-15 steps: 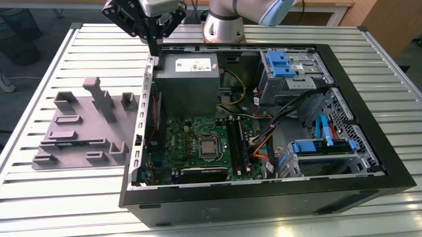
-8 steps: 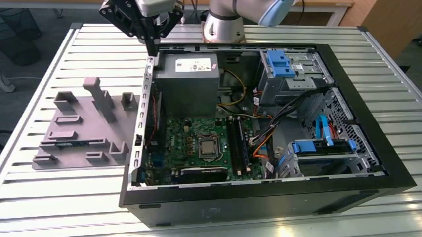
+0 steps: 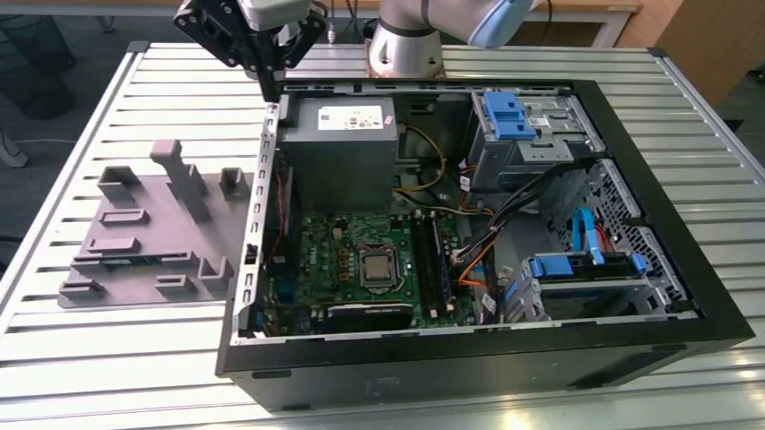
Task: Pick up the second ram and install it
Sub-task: 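Reach for the second ram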
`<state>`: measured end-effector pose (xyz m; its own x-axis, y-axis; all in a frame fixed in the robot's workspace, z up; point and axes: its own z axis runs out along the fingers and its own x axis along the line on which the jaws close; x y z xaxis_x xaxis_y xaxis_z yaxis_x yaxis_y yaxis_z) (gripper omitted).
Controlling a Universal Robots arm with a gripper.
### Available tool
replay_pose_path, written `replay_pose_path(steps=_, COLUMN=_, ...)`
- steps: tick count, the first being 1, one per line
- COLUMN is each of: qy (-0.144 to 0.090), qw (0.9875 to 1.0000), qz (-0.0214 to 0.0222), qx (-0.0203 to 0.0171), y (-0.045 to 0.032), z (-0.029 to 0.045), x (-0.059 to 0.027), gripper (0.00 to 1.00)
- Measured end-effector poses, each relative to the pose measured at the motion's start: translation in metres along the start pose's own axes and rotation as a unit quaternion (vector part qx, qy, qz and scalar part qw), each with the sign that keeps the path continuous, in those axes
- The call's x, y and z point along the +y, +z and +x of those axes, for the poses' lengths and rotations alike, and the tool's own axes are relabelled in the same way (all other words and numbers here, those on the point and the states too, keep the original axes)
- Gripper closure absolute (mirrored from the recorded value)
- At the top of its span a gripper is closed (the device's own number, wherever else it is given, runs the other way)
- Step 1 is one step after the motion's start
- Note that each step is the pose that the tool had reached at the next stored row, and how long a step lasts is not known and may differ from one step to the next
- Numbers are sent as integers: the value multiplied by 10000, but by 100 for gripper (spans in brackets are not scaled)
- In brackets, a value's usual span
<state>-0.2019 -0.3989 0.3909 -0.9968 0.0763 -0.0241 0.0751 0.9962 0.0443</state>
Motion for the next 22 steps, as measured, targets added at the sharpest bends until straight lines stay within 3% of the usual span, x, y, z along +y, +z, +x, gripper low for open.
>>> replay_pose_path(steps=22, qy=0, qw=10000, qz=0, qx=0, y=-4, z=159, x=-12, gripper=89)
